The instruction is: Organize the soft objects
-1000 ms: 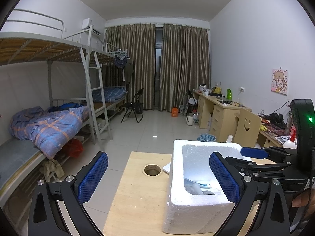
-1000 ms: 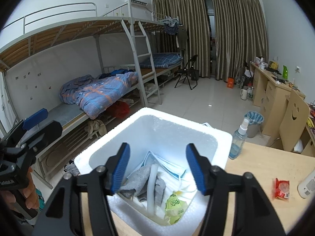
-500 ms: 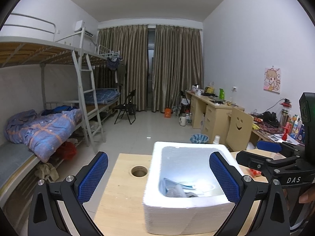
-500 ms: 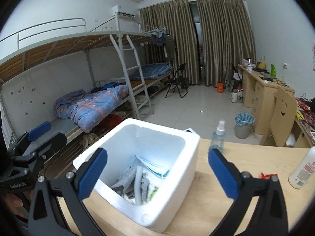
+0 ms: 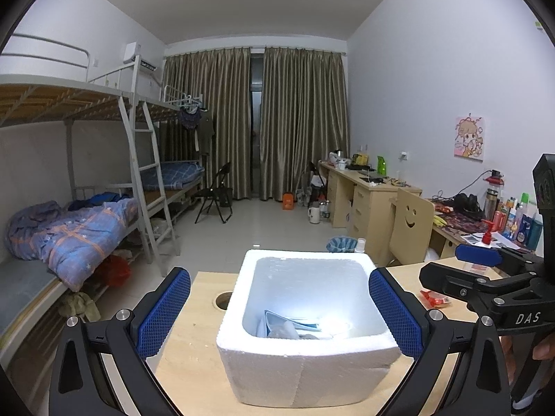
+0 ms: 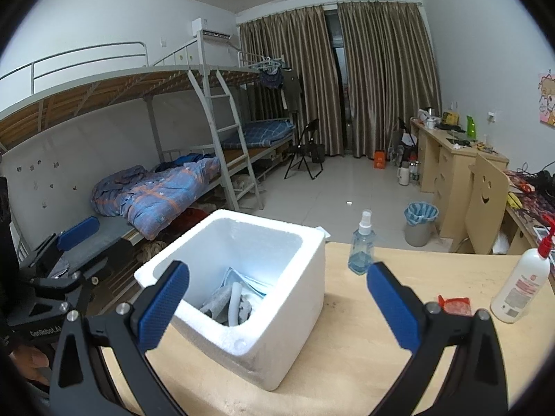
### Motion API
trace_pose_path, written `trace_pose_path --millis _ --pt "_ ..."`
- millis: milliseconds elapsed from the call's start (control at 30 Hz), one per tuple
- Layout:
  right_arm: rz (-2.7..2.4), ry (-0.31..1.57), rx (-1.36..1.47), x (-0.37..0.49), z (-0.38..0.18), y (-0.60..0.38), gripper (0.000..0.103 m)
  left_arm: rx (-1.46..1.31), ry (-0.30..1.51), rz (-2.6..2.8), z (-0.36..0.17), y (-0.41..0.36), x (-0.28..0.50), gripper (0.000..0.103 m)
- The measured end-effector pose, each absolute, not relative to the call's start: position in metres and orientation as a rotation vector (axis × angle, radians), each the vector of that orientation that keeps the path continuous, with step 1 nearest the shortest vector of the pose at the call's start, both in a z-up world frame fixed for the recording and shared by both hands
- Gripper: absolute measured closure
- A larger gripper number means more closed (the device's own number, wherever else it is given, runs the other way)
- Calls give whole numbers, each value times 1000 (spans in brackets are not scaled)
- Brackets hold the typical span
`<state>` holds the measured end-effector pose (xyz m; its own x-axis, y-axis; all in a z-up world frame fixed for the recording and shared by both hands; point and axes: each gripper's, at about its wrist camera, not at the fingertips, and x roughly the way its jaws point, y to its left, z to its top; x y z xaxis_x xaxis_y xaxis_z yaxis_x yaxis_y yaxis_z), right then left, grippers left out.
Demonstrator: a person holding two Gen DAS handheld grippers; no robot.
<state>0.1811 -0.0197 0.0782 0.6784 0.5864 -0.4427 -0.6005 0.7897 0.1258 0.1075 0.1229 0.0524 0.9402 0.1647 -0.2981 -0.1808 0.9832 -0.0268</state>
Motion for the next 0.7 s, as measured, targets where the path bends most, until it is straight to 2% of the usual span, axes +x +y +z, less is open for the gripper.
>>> trace_pose_path --millis 700 --pt "653 409 -53 119 82 -46 0 -42 258 232 61 94 47 0"
